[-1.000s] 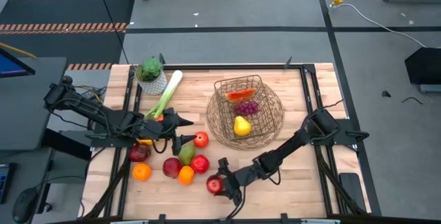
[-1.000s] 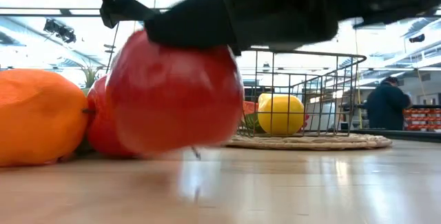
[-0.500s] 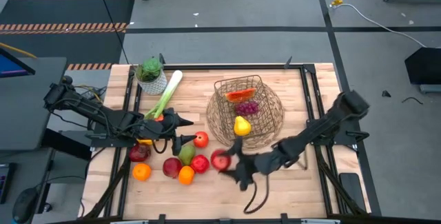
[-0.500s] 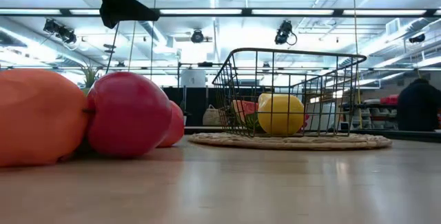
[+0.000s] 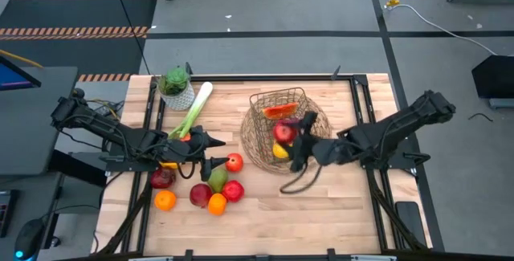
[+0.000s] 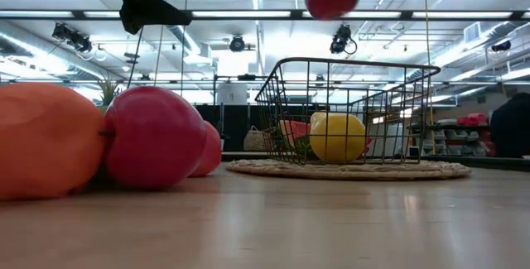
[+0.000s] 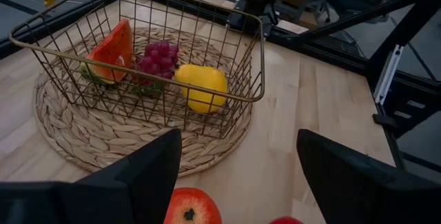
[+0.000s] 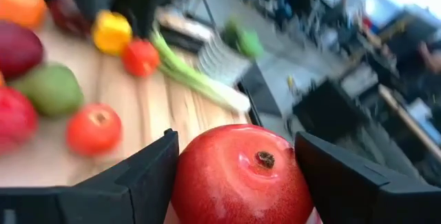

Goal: Build produce basket
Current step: Put the bottom right red apple into the wire basket, then put the bottom left red apple into the wire basket

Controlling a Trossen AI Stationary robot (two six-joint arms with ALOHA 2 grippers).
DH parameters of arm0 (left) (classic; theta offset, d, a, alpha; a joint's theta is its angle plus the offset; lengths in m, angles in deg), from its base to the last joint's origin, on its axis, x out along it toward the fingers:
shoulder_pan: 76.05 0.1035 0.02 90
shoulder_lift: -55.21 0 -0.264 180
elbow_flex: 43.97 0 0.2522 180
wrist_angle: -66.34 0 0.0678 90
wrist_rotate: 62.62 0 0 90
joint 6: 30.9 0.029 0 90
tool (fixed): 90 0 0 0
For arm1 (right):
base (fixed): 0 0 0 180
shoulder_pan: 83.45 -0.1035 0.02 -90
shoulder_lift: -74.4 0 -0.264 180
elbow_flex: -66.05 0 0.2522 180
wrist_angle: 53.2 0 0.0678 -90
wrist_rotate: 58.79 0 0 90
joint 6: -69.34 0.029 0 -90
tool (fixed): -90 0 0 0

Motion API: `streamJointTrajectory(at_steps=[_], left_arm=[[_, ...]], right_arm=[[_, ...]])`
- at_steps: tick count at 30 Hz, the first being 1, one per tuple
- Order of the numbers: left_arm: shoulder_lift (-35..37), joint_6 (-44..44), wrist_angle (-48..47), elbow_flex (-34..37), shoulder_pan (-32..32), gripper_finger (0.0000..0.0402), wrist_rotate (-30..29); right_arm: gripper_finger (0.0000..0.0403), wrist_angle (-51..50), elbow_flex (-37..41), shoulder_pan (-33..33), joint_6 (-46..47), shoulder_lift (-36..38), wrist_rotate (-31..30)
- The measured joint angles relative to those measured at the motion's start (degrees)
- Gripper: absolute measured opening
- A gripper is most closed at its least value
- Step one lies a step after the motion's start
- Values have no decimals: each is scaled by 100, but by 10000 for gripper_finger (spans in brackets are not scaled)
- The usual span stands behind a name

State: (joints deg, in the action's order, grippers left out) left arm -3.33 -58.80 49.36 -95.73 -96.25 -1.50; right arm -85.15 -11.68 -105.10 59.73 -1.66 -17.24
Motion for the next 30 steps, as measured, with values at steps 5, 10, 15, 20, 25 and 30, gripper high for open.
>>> streamJointTrajectory(at_steps=[5,10,15,20,25,30], left_arm=[[0,0,-1,0,0,293,0],[0,-2,1,0,0,293,0],[0,-4,-2,0,-1,293,0],[0,-4,-5,-1,-2,293,0],[0,-4,-3,0,-2,293,0],[0,-9,-4,0,-2,293,0]], right_arm=[[290,-828,0,423,681,101,50],[291,-1013,0,680,1226,7,75],[291,-1290,0,723,1304,-45,98],[291,-1330,0,721,1383,-78,378],[306,-1397,0,721,1288,-81,375],[355,-1514,0,710,1213,-81,312]])
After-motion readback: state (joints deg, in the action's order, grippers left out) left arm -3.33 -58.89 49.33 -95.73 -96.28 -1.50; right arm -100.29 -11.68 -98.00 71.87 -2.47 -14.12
